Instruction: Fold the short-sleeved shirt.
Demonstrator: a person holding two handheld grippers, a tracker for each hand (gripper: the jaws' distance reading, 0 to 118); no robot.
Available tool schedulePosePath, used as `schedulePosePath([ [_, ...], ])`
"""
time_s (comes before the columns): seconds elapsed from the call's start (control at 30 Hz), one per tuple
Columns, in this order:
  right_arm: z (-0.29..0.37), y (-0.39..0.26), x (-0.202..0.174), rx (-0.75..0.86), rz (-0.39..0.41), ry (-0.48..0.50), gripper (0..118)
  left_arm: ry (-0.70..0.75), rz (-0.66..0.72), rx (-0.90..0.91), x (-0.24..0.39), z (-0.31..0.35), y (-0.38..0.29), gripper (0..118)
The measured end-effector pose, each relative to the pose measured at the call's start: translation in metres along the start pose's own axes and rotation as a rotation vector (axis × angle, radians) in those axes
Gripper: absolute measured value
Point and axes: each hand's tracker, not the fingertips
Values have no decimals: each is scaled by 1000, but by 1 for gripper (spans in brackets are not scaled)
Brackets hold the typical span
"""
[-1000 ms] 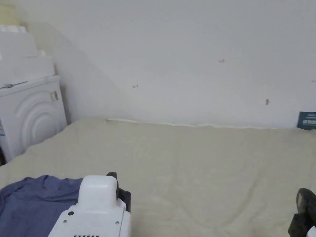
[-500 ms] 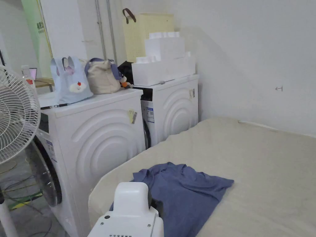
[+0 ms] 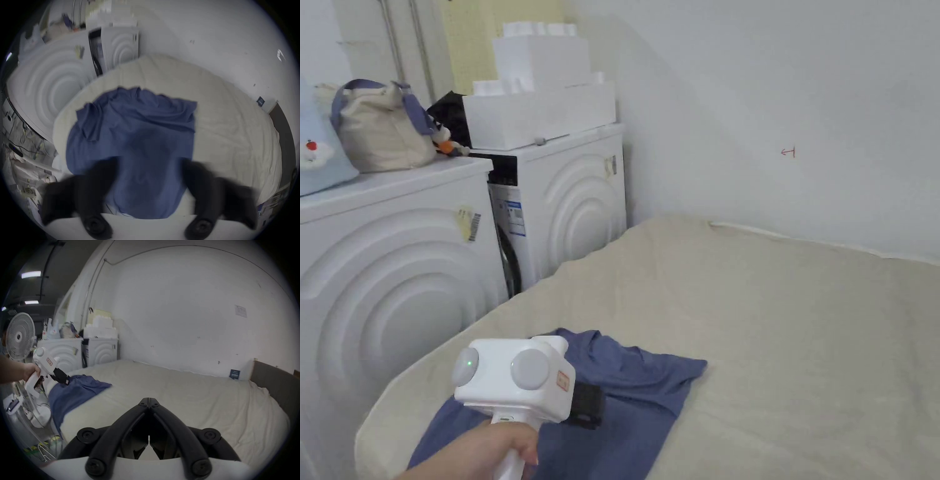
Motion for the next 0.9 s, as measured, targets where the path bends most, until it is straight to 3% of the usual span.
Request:
schedulePosePath([
  [0.03, -4, -1, 3, -15, 0, -13, 0, 2, 32, -44, -3, -18, 4, 118],
  [0.33, -34, -6, 7, -88, -45, -24, 0, 26, 26, -268, -18, -112, 17, 118],
  [0.57, -47, -16, -3, -150, -93, 11, 0, 67, 18, -231, -8, -101, 13, 117],
  [0.67, -44, -17, -7, -159, -70, 27, 0, 89, -2, -197, -1, -95, 10, 93],
  [0.77, -37, -16, -8, -146, -37, 45, 0, 79, -69, -136, 11, -82, 6, 50],
  [0.8, -35, -15, -8, -142, -27, 46, 0, 71, -74, -133, 12, -80, 5, 41],
  [0.83, -33, -14, -7, -136, -19, 48, 0, 74, -81, -133, 14, -76, 4, 41],
  [0.87, -31, -13, -6, -132, -15, 49, 0, 107, -89, -130, 12, -76, 4, 12],
  [0.9, -29, -13, -4, -130, -17, 49, 0, 139, -100, -137, 9, -77, 2, 2],
])
